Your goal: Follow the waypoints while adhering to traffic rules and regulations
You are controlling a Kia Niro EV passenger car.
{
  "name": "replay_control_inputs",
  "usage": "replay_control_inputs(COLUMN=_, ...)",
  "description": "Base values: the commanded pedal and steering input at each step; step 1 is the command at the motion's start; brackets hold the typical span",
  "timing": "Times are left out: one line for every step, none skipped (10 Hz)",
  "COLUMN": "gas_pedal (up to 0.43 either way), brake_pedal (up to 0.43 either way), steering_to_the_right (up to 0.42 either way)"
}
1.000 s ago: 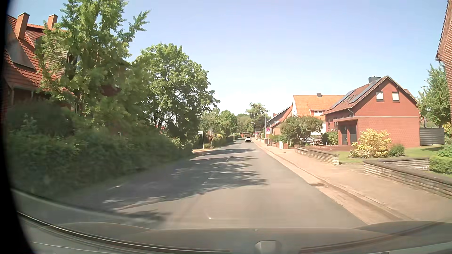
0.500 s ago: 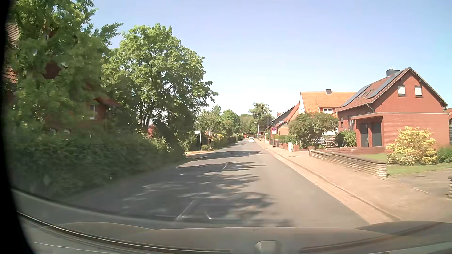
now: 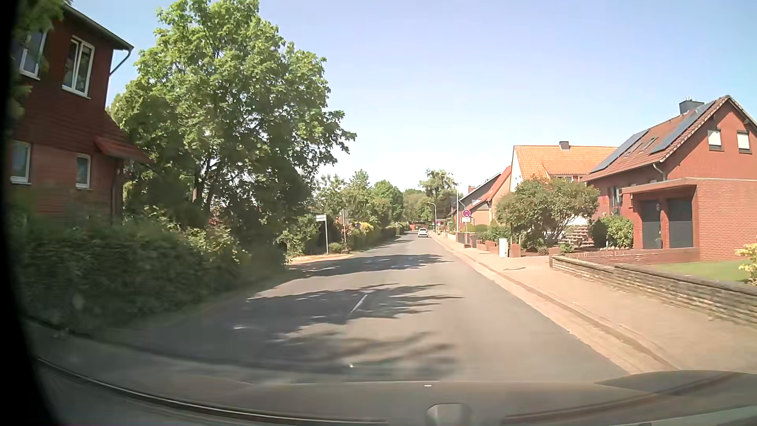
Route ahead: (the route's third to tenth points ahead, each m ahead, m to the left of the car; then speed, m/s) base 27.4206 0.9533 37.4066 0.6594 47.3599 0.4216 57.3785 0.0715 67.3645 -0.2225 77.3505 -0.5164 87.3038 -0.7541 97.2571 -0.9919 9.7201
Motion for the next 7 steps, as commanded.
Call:
replay_control_inputs(gas_pedal=0.110, brake_pedal=0.006, steering_to_the_right=0.019)
replay_control_inputs(gas_pedal=0.118, brake_pedal=0.006, steering_to_the_right=0.019)
replay_control_inputs(gas_pedal=0.118, brake_pedal=0.006, steering_to_the_right=0.019)
replay_control_inputs(gas_pedal=0.138, brake_pedal=0.006, steering_to_the_right=0.018)
replay_control_inputs(gas_pedal=0.138, brake_pedal=0.006, steering_to_the_right=0.015)
replay_control_inputs(gas_pedal=0.138, brake_pedal=0.006, steering_to_the_right=0.012)
replay_control_inputs(gas_pedal=0.138, brake_pedal=0.006, steering_to_the_right=0.011)
